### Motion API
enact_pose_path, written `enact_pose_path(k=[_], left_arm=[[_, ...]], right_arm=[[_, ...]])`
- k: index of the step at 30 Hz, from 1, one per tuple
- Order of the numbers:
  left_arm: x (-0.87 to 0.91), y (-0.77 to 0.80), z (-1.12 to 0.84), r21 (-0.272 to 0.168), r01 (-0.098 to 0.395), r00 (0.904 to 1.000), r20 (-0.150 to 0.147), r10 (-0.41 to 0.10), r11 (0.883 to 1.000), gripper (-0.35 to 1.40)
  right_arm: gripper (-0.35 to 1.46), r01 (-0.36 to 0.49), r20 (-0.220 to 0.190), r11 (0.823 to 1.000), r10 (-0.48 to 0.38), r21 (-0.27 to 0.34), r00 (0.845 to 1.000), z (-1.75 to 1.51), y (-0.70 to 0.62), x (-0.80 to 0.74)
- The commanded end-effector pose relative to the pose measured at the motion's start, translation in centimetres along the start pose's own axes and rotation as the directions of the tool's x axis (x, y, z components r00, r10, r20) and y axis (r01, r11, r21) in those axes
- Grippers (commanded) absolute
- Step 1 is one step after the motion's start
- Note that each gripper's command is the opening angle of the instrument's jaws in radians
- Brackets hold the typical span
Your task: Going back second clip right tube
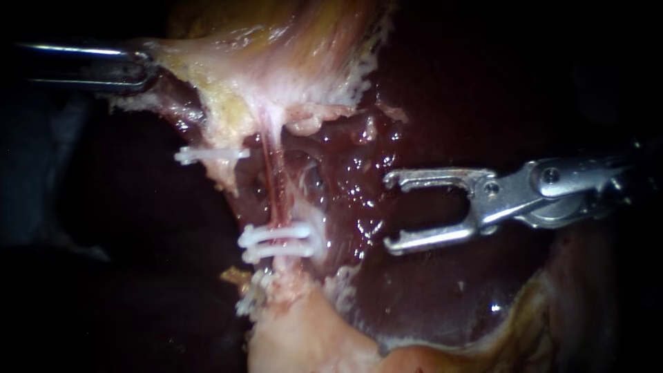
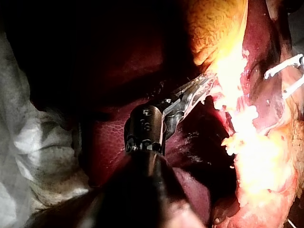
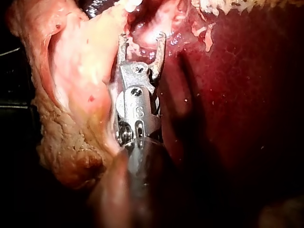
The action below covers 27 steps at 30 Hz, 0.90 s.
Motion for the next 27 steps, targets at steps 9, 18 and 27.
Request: enact_pose_path(k=[9,18,27], left_arm=[[-0.10,-0.10,0.23,0.013,-0.031,0.9995,-0.001,0.031,0.999,-0.35],[-0.30,-0.26,0.55,0.020,-0.052,0.9985,0.017,0.052,0.998,-0.35],[-0.30,-0.27,0.55,0.016,-0.052,0.9985,0.019,0.052,0.998,-0.35]], right_arm=[[0.50,-0.001,0.003,1.000,0.001,-0.018,1.000,-0.01,-0.01,-0.01],[0.50,-0.001,0.003,1.000,0.001,-0.019,1.000,-0.02,-0.01,-0.01],[0.50,-0.001,0.004,1.000,0.001,-0.020,1.000,-0.01,0.00,-0.01]])
